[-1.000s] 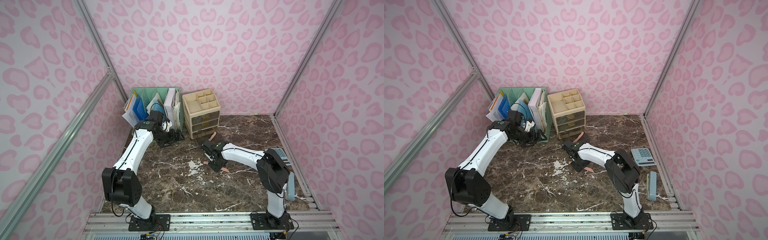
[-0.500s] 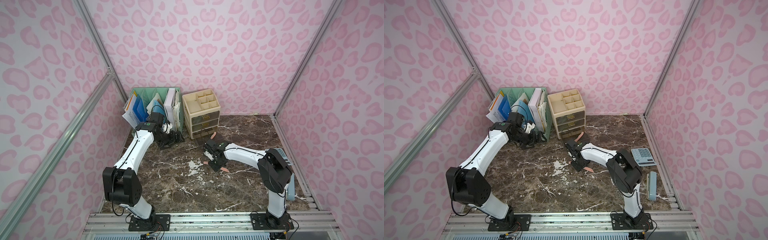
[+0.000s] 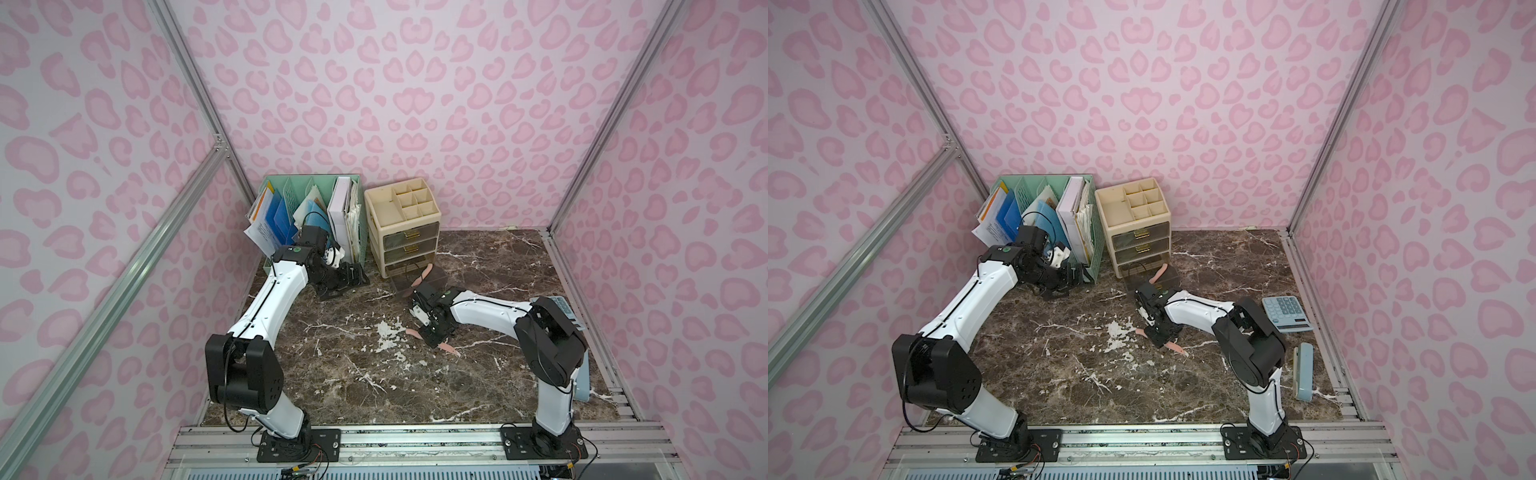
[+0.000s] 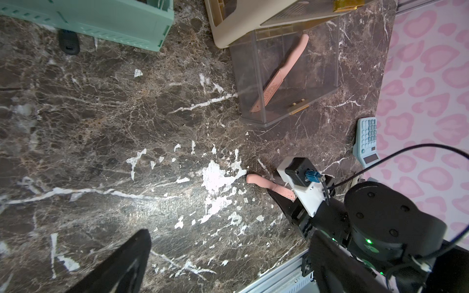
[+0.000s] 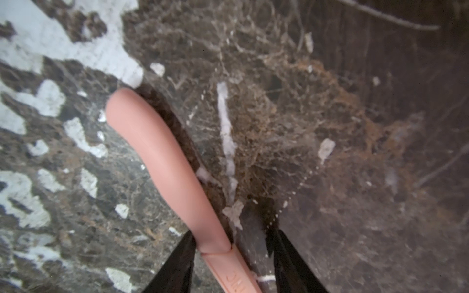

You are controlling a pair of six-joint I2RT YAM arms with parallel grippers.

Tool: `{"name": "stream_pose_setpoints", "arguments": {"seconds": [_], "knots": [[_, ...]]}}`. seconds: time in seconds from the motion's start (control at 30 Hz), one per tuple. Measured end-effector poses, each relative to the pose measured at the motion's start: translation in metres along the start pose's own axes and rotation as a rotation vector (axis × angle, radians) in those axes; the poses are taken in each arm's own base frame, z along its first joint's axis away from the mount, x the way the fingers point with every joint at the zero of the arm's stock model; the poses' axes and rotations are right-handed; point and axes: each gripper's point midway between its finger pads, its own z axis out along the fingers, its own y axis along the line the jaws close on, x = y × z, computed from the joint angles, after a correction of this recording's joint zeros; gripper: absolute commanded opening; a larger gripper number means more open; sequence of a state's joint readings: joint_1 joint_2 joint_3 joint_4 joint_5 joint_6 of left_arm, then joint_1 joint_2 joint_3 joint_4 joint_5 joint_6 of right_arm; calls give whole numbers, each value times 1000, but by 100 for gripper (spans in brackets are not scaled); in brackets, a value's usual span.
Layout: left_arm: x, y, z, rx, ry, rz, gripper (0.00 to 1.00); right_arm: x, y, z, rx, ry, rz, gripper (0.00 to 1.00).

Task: Place the fruit knives into the drawer by color
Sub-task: Pick up the fruit knife from the center of the board.

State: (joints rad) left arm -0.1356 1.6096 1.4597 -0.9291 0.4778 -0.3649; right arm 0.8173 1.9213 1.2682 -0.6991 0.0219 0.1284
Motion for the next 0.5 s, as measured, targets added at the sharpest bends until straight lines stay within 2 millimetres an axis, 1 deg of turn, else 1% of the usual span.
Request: {"name": "stream_pose_setpoints", "arguments": {"seconds": [0.17, 0.33, 0.43, 0.5], "knots": [[-1, -2, -3, 5, -13, 4, 99, 13, 14, -1, -11, 24, 1, 51], [5, 3, 3, -1, 4, -8, 99, 20, 24, -6, -17, 64, 18, 52], [5, 3, 3, 0, 1, -7, 99, 7, 30, -14, -21, 62, 10, 53], [6, 4, 3, 0, 1, -7, 99, -4, 30, -19, -18, 48, 11, 53]]}}
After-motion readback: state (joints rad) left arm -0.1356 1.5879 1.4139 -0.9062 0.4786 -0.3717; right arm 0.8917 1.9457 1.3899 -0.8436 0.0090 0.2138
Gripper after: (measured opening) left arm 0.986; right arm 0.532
